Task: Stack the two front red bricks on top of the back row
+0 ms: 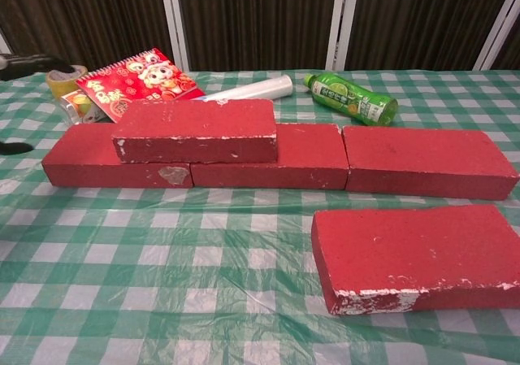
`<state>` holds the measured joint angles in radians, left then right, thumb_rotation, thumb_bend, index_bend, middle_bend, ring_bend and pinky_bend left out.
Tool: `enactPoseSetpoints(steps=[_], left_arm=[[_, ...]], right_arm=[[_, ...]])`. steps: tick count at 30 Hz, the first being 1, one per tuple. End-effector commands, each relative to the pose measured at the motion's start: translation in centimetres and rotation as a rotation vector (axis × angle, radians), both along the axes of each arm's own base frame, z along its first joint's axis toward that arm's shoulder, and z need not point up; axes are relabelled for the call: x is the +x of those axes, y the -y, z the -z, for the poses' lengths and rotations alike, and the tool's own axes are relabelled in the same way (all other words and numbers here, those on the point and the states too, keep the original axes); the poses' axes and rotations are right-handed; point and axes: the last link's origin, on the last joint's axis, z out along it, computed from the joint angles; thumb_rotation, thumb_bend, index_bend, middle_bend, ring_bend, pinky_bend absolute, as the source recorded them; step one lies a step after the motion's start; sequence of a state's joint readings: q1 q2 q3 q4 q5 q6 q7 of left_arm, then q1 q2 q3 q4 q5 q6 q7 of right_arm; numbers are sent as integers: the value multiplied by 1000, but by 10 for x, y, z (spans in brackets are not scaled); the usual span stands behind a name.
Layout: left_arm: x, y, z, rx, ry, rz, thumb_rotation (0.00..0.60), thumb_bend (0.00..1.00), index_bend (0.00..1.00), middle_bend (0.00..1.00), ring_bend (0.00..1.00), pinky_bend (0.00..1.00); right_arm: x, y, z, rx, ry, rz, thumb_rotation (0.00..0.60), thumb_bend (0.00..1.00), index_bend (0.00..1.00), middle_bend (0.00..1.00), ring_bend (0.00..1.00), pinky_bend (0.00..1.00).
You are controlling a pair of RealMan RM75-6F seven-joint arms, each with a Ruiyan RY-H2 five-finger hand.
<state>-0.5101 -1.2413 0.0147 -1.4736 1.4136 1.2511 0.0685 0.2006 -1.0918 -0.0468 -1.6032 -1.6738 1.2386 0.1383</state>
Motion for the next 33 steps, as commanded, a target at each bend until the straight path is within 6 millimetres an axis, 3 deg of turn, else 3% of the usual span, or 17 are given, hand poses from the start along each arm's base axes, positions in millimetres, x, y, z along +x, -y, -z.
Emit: enactPoseSetpoints(steps=[1, 5, 9, 18, 25, 33], left_arm=[[-48, 58, 3, 88, -38, -103, 600, 256, 0, 0, 0, 16], [-66, 64, 3, 105, -4, -143, 600, 256, 0, 0, 0, 15], [-75, 65, -2, 131, -1, -161, 600, 256, 0, 0, 0, 15], [-75, 66, -8, 137, 23, -151, 600, 255, 0, 0, 0, 13], [-75, 65, -8, 136, 25, -146, 600, 254, 0, 0, 0, 13], [-76, 64, -9, 138, 26, -151, 600, 254, 0, 0, 0, 13]], right_arm=[[19, 27, 35, 108, -24, -27, 600, 133, 0, 0, 0, 0], [30, 38, 56, 166, -40, -17, 600, 132, 0, 0, 0, 0], [41, 37, 69, 213, -40, -21, 600, 133, 0, 0, 0, 0], [49, 31, 70, 229, -29, -24, 600, 133, 0, 0, 0, 0], [52, 38, 93, 285, -48, -23, 600, 133, 0, 0, 0, 0], [54, 40, 103, 301, -71, -23, 600, 133, 0, 0, 0, 0]])
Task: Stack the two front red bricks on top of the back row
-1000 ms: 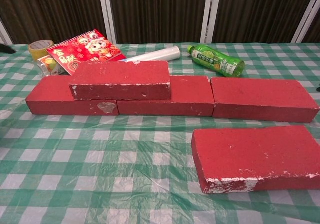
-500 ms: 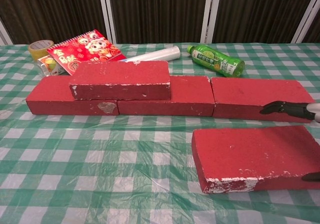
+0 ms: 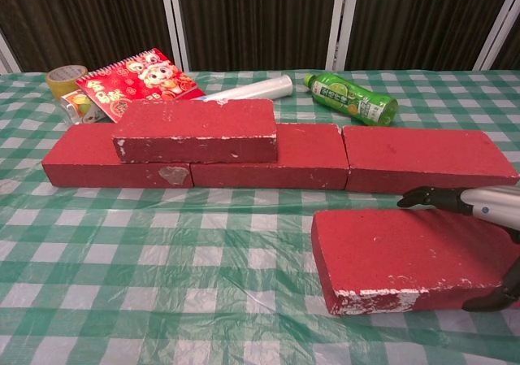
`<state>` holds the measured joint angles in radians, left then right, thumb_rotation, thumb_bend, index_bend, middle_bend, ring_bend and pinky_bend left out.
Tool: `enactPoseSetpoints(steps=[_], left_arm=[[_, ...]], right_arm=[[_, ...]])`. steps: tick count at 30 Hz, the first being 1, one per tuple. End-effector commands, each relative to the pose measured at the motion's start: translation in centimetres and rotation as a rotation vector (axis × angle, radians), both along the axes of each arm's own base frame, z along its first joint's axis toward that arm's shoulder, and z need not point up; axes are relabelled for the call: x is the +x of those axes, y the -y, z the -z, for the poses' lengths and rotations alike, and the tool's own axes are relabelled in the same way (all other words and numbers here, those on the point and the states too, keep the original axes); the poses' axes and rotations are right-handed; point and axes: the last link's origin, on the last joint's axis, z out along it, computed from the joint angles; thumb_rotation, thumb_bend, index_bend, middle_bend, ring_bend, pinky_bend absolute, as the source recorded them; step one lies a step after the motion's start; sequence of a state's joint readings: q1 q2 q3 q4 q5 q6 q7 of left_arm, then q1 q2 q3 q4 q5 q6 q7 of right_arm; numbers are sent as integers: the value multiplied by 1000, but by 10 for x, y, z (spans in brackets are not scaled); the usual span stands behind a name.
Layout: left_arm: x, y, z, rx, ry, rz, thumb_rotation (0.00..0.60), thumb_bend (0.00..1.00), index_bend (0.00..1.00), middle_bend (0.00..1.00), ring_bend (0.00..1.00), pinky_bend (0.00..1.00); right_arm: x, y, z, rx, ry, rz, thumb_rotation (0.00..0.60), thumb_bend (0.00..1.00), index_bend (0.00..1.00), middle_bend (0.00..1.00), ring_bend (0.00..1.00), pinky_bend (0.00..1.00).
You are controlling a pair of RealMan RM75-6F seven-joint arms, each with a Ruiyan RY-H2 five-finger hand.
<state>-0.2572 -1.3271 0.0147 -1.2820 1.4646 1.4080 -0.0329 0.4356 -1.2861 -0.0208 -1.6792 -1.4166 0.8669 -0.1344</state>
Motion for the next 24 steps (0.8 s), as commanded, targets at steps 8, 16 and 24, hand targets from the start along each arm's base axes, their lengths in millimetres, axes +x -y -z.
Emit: enactPoseSetpoints(steps=[8, 16, 24], left_arm=[[-2, -2, -2, -4, 0, -20, 600, 255, 0, 0, 0, 13], [-4, -3, -2, -4, 8, -36, 600, 260, 0, 0, 0, 13], [-4, -2, -1, 6, -17, -41, 600, 260, 0, 0, 0, 15]], right_arm=[[2, -1, 8, -20, -32, -4, 600, 132, 349, 232, 200, 428], [5, 1, 5, -76, 25, 15, 600, 133, 551, 415, 444, 491], [29, 31, -37, -179, 119, -31, 600, 133, 554, 416, 444, 491]])
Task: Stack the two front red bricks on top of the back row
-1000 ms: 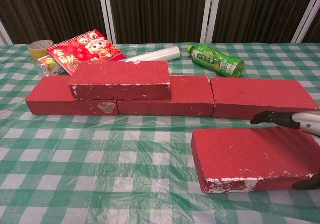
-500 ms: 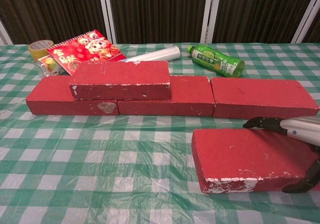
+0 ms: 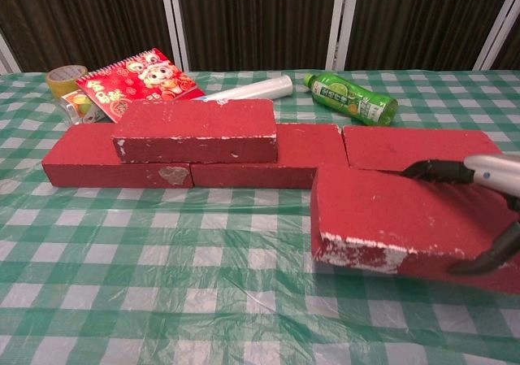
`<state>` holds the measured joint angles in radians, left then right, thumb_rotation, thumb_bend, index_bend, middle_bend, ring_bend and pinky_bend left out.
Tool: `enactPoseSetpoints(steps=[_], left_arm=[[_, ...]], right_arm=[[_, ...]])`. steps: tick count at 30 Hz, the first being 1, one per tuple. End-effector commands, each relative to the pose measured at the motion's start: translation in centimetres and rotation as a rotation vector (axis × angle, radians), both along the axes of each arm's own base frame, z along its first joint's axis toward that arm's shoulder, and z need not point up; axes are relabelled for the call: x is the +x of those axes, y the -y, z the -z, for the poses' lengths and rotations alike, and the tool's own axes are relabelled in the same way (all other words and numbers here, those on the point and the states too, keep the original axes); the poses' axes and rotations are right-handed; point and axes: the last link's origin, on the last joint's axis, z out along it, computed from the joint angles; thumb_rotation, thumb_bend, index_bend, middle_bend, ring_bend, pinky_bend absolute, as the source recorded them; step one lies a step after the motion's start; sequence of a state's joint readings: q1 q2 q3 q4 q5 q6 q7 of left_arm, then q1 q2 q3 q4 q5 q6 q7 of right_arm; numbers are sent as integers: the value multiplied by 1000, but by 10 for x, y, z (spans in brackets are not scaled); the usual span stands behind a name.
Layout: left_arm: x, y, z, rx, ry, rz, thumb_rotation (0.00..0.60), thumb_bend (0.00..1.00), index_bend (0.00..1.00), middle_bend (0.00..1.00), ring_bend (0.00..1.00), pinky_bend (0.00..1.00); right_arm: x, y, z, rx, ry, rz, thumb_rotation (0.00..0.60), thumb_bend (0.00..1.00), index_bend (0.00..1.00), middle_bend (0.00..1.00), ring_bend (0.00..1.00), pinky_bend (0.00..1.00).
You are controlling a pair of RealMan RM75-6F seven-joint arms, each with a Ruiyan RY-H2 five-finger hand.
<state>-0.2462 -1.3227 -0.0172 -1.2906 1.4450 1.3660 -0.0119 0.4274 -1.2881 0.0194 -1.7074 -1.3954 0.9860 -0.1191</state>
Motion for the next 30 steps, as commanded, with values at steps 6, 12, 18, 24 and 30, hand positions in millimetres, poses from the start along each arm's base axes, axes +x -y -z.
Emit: enactPoseSetpoints(steps=[6, 12, 18, 24, 30], left_arm=[[-1, 0, 0, 24, -37, -12, 600, 259, 0, 0, 0, 15], [-3, -3, 1, 44, -71, -32, 600, 260, 0, 0, 0, 15], [-6, -7, 6, 43, -93, -58, 600, 259, 0, 0, 0, 15], [-10, -11, 7, 47, -103, -74, 600, 260, 0, 0, 0, 15], [-9, -12, 6, 59, -103, -72, 600, 259, 0, 0, 0, 15]], right_arm=[[43, 66, -60, -134, 75, -105, 600, 133, 558, 421, 444, 490], [59, 131, -73, -139, 64, -115, 600, 132, 556, 423, 444, 490], [47, 171, -70, -112, -18, -80, 600, 133, 555, 423, 444, 490], [26, 181, -56, -72, -77, -71, 600, 133, 553, 423, 444, 489], [19, 181, -40, -23, -91, -73, 600, 133, 550, 423, 444, 487]])
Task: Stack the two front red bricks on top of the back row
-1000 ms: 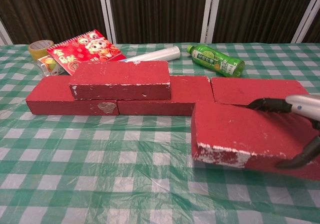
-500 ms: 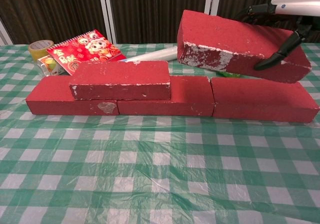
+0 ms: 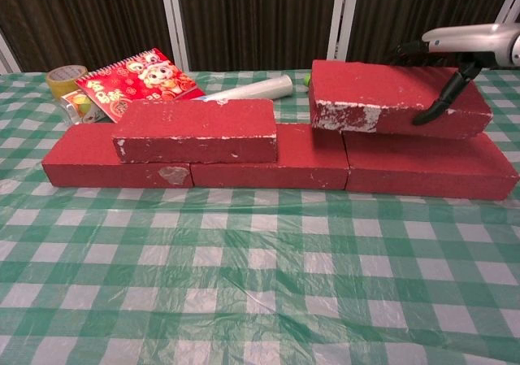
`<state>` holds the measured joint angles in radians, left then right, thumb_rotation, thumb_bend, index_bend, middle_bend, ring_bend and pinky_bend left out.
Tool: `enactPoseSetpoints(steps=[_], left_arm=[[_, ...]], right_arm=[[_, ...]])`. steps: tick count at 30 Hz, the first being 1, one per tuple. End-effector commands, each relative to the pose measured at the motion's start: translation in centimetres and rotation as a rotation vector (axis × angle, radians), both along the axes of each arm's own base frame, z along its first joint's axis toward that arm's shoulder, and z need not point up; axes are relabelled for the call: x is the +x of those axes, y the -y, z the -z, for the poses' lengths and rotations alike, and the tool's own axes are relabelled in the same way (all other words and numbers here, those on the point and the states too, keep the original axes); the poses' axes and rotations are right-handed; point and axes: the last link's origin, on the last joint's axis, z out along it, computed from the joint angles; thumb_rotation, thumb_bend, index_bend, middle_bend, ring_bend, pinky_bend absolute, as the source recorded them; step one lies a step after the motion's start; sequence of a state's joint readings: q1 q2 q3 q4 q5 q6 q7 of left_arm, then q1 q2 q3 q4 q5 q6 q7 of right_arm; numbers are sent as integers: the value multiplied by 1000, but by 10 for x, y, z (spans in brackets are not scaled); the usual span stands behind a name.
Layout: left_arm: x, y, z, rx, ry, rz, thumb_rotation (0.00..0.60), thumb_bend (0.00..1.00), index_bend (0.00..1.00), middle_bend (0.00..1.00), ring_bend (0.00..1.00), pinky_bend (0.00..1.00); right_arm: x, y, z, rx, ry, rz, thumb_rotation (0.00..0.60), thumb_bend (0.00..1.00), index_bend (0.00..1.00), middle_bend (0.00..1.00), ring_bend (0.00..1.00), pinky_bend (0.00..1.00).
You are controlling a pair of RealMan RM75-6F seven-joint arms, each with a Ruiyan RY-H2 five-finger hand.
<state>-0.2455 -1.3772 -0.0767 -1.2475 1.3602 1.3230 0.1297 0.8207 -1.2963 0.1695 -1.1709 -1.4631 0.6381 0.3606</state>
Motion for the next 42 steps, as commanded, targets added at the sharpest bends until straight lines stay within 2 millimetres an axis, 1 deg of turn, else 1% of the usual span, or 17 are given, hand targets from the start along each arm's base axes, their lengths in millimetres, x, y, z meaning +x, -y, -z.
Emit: enactPoseSetpoints(steps=[1, 12, 22, 42], left_arm=[[0, 0, -1, 5, 0, 4, 600, 259, 0, 0, 0, 15], [1, 2, -4, 7, 11, 9, 600, 260, 0, 0, 0, 15], [2, 3, -5, 3, 21, 12, 600, 260, 0, 0, 0, 15], [3, 3, -7, 2, 33, 10, 600, 260, 0, 0, 0, 16]], right_arm=[[1, 0, 12, 33, -1, -4, 600, 133, 550, 423, 444, 486], [9, -1, 25, 76, 32, 23, 600, 134, 539, 422, 445, 485], [18, -1, 30, 83, 9, 20, 600, 133, 532, 422, 445, 486], [27, -5, 42, 69, -25, 16, 600, 134, 496, 422, 444, 483]])
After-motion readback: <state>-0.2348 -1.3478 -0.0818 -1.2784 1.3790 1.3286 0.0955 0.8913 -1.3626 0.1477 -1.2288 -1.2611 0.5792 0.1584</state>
